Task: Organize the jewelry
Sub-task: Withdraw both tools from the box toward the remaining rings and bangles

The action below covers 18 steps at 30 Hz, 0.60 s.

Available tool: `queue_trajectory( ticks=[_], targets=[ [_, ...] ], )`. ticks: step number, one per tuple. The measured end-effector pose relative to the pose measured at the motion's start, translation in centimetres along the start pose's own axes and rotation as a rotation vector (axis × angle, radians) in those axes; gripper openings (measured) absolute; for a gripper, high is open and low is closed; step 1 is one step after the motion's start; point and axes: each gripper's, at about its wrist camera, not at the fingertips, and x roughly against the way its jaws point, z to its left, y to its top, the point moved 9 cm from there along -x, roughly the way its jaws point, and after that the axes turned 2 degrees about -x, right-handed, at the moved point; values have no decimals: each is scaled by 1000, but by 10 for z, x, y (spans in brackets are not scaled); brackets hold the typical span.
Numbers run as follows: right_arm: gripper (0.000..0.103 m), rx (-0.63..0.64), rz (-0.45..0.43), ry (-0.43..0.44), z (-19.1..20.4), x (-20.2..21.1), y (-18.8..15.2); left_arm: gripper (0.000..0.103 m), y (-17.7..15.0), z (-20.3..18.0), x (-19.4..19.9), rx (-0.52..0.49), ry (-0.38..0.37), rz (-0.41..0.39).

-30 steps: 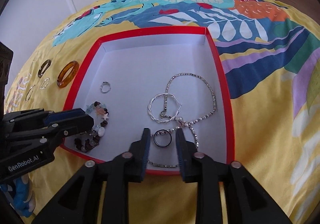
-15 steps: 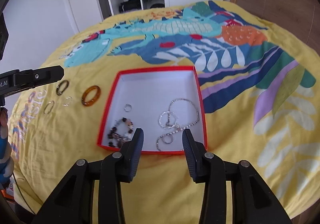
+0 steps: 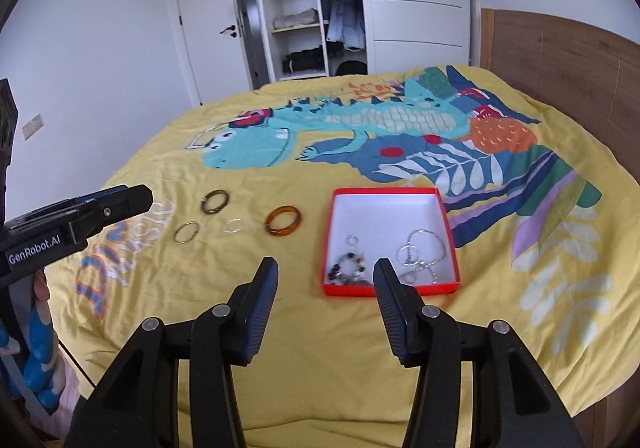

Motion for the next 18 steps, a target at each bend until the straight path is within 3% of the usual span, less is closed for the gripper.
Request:
queue_trajectory(
  ticks=[10, 18],
  targets=[
    [55, 50, -46, 24, 63, 43, -13, 47, -37, 52, 76, 29, 206, -85],
    [57, 76, -85, 46, 97, 61, -13, 47, -46, 80, 110, 78, 260, -145]
  ],
)
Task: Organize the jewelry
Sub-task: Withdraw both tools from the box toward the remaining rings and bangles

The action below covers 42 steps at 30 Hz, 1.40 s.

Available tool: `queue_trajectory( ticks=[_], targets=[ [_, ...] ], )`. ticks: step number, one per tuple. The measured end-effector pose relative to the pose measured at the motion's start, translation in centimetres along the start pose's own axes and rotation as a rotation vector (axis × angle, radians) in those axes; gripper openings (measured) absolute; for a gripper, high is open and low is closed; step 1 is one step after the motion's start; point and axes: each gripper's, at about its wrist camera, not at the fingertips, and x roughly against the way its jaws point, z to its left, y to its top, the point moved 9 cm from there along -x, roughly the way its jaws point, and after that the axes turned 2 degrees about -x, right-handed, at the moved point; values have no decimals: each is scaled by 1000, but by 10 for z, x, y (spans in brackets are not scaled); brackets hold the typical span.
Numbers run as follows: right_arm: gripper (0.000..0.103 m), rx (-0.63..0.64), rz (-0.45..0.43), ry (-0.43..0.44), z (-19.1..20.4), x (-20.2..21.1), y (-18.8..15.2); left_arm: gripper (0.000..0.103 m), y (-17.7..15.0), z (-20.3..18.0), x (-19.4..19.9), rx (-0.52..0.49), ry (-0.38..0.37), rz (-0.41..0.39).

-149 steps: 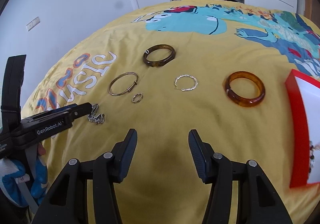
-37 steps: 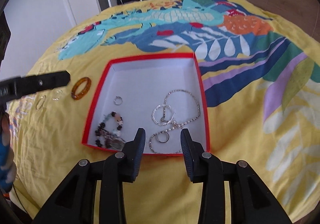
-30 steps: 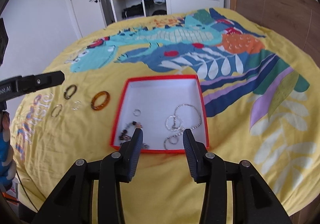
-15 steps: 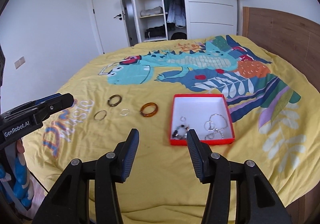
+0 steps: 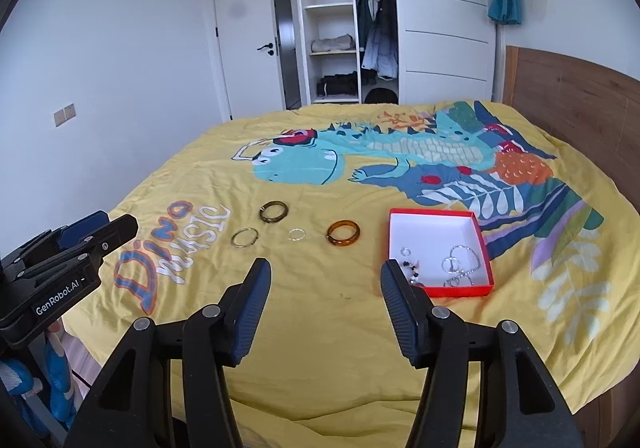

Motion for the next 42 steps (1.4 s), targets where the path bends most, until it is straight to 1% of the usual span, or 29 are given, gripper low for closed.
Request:
queue_trajectory(
  ticks=[8, 18, 24, 28, 30, 33, 36, 38, 42],
  targets=[
    [57, 18, 8, 23, 22, -9, -4, 47, -4, 29, 2, 63, 32, -10],
    [57, 5, 59, 43, 30, -41, -21, 48, -11, 47, -20, 89, 66, 10],
    [57, -5, 105, 52, 30, -69, -31, 48, -25, 61, -49, 108, 82, 60],
    [57, -16, 142, 57, 28, -89, -41, 48, -41, 81, -69, 138, 119, 92],
    [57, -26, 159, 59, 26, -99, -46, 48, -49, 91, -78, 161, 125, 107],
    [57, -35, 186, 66, 24, -115, -54, 48, -65, 107, -96, 189, 148, 148],
    [57, -34, 208, 73, 23, -130, -60, 48, -77, 117, -112, 196, 169, 194],
    [57, -34, 220, 79, 22, -139, -63, 48, -83, 123, -120, 195, 187, 209],
    [57, -32, 251, 92, 23, -163, -70, 48, -92, 131, -144, 194, 191, 254]
  ],
)
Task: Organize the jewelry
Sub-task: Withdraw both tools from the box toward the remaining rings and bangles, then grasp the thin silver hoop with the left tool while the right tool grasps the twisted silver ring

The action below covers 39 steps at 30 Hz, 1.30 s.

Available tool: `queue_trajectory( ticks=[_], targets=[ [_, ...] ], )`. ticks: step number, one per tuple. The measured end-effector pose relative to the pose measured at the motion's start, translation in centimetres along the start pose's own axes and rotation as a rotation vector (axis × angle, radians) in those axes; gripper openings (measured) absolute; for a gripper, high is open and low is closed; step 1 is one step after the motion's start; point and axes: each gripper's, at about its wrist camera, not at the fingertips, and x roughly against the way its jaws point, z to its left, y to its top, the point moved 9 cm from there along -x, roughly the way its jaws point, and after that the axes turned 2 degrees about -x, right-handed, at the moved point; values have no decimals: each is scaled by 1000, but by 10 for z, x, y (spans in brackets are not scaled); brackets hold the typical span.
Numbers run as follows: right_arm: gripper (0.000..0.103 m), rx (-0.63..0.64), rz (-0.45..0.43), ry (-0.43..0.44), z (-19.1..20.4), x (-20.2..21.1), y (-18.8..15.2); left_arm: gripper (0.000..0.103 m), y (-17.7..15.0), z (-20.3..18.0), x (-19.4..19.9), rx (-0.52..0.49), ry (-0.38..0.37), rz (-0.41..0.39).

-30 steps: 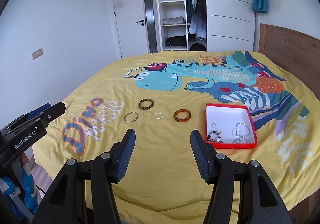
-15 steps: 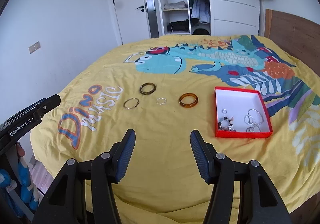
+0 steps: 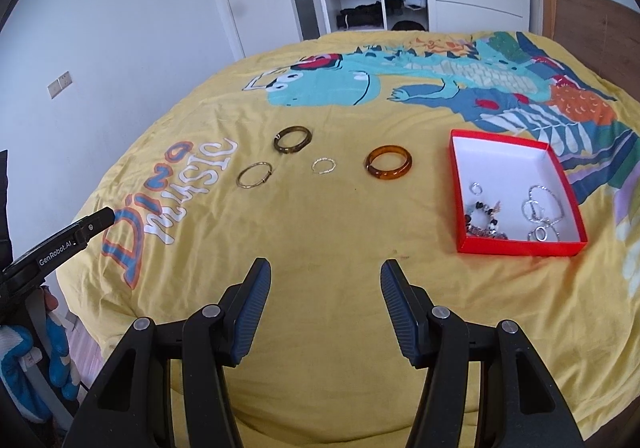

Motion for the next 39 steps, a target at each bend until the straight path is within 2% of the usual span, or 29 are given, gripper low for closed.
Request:
queue_trajectory(
  ticks=[8, 15, 21, 26, 31, 36, 39],
  targets=[
    [57, -7, 65, 32, -7, -65, 7, 48, 9, -9, -69, -11, -14, 75],
    [56, 38, 102, 64, -1, -140, 30, 48, 34, -31, -143, 34, -95, 108],
    [56, 51, 124, 73, -4, -206, 49, 47, 50, -40, -206, 65, -87, 135],
    [56, 57, 127, 78, -5, -247, 62, 47, 44, -42, -250, 72, -73, 189],
    [57, 83, 97, 73, 2, -271, 79, 47, 39, -43, -269, 66, -74, 196],
    [55, 113, 72, 51, 8, -286, 91, 46, 42, -52, -281, 2, -56, 194],
    [49, 125, 63, 42, 8, -292, 95, 42, 42, -53, -283, -13, -48, 187]
  ],
)
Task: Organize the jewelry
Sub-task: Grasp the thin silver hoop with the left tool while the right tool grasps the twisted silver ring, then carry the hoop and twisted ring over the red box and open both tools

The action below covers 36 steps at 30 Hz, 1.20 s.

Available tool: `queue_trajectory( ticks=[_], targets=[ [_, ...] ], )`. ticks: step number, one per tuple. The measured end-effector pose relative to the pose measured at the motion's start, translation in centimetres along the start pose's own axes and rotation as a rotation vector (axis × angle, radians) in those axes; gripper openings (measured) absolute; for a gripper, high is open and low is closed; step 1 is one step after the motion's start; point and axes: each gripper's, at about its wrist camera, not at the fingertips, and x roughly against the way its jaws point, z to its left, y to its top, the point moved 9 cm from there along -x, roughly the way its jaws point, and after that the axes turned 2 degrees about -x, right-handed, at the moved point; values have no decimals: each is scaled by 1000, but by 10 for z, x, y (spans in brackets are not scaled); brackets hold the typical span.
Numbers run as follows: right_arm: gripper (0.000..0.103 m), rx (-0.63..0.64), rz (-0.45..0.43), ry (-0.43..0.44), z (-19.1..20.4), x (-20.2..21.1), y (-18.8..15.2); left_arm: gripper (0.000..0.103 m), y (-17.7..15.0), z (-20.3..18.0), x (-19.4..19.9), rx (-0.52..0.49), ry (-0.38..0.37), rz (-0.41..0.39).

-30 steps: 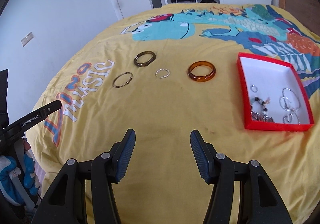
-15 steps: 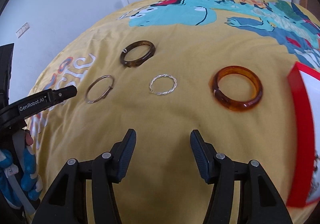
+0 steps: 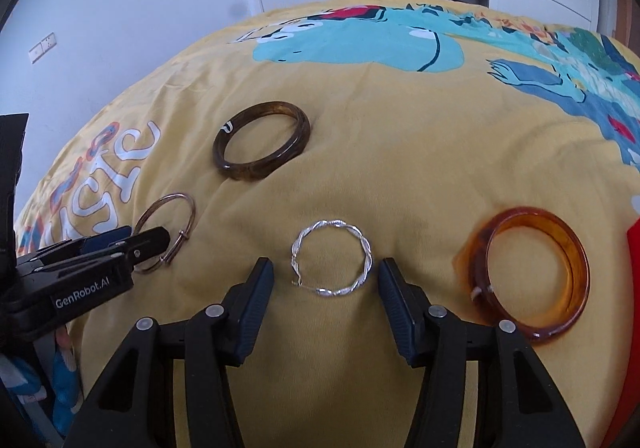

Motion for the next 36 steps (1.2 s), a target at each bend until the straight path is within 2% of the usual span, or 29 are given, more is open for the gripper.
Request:
queue_trajectory(
  ticks=[1, 3, 6, 12, 22, 36],
  targets=[
    [47, 2, -2, -2, 0, -1, 1, 41, 0, 0, 0, -3, 3, -4],
    [40, 1, -4, -4, 0, 0, 2, 30, 1, 1, 1, -8, 10, -11],
    [39, 5, -2, -5, 2, 2, 3, 15, 1, 0, 6, -30, 39, -21],
    [38, -6, -4, 7, 6, 19, -1, 4, 1, 1, 22, -37, 47, -38],
    [38, -69, -33, 37, 15, 89, -22, 4, -13, -2, 76, -46, 27, -54],
    [38, -96, -127, 15, 5, 214, -48, 4, -35, -37, 189, -137, 27, -142]
  ],
)
